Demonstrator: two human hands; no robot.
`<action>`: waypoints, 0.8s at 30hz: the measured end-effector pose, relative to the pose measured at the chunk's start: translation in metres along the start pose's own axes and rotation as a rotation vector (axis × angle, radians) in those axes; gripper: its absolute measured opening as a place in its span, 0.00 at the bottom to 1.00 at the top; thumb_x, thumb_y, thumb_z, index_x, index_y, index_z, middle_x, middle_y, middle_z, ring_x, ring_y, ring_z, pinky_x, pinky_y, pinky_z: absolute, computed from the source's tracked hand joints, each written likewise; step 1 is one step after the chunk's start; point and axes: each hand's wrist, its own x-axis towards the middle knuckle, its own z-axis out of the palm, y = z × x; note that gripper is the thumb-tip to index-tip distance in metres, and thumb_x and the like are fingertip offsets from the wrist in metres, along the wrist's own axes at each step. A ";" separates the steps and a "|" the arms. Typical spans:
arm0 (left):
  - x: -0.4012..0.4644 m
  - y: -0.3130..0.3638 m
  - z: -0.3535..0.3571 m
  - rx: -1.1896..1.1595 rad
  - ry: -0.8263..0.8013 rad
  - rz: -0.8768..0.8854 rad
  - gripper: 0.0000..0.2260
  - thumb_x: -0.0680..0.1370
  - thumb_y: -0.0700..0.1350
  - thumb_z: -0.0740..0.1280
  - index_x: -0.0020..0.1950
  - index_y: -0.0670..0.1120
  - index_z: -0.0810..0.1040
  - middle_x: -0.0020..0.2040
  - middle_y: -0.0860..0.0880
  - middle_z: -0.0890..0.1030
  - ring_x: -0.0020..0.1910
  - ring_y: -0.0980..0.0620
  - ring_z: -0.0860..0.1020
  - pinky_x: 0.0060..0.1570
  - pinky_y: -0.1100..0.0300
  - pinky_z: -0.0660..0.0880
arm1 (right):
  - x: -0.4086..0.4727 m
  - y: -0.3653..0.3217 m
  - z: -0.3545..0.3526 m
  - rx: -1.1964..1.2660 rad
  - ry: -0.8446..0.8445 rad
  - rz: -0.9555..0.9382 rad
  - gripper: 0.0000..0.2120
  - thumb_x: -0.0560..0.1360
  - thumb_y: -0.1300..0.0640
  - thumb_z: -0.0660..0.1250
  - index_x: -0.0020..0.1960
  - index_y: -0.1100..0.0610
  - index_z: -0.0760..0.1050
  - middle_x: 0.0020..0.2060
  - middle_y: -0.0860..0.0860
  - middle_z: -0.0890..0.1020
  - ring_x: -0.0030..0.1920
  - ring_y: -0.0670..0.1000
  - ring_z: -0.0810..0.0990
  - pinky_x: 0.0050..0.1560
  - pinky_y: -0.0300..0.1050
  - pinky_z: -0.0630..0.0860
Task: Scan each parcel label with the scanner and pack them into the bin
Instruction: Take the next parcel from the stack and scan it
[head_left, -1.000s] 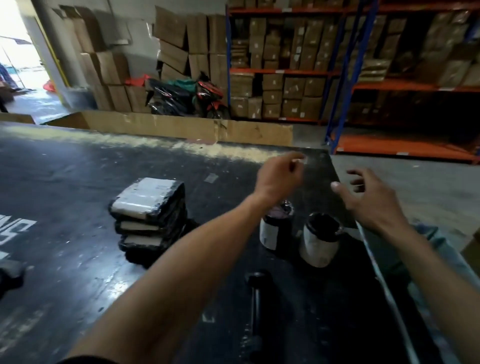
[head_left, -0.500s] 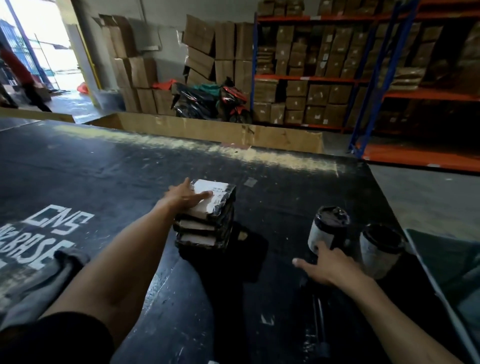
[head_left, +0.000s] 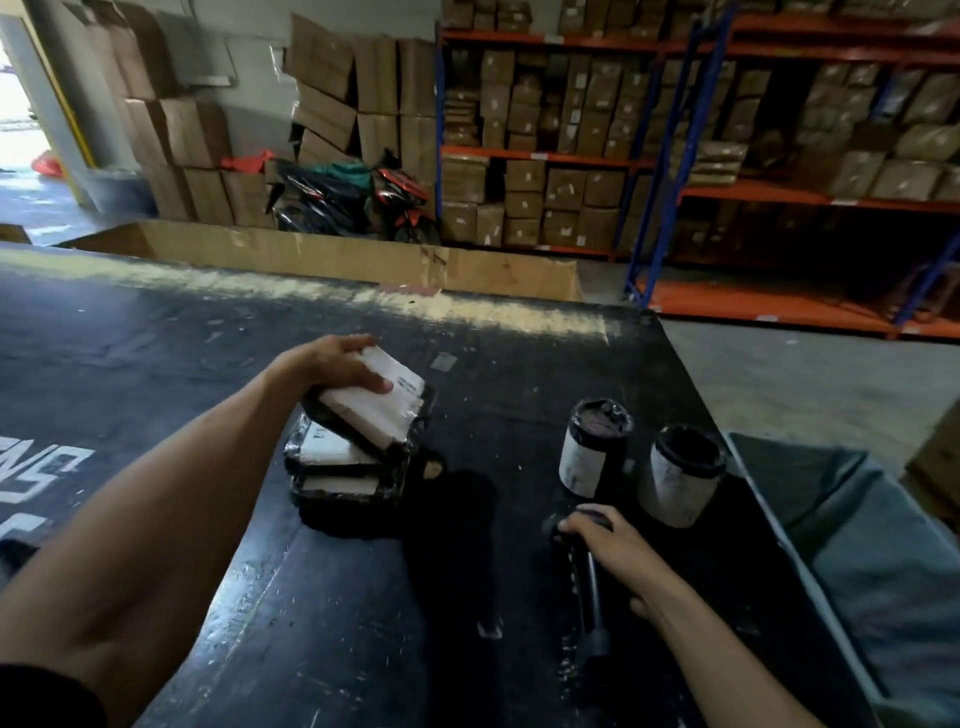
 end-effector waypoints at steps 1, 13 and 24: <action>-0.003 0.001 0.011 -0.030 -0.004 0.040 0.41 0.67 0.53 0.81 0.77 0.58 0.67 0.76 0.47 0.68 0.61 0.48 0.73 0.57 0.58 0.68 | -0.003 -0.003 0.000 0.094 -0.008 -0.010 0.20 0.73 0.50 0.75 0.62 0.53 0.77 0.48 0.55 0.87 0.45 0.56 0.85 0.50 0.55 0.84; -0.054 0.019 0.076 -0.328 0.428 0.305 0.38 0.66 0.58 0.80 0.72 0.69 0.68 0.56 0.48 0.70 0.53 0.45 0.76 0.59 0.57 0.74 | -0.034 -0.159 0.026 0.112 0.055 -0.548 0.25 0.73 0.37 0.72 0.63 0.45 0.67 0.40 0.56 0.86 0.24 0.52 0.81 0.25 0.42 0.77; -0.057 0.031 0.102 -0.326 0.443 0.364 0.36 0.67 0.63 0.77 0.67 0.80 0.62 0.54 0.50 0.69 0.50 0.48 0.77 0.59 0.52 0.77 | -0.041 -0.163 0.025 0.009 0.154 -0.603 0.28 0.72 0.33 0.70 0.65 0.43 0.65 0.40 0.52 0.87 0.26 0.53 0.85 0.28 0.44 0.80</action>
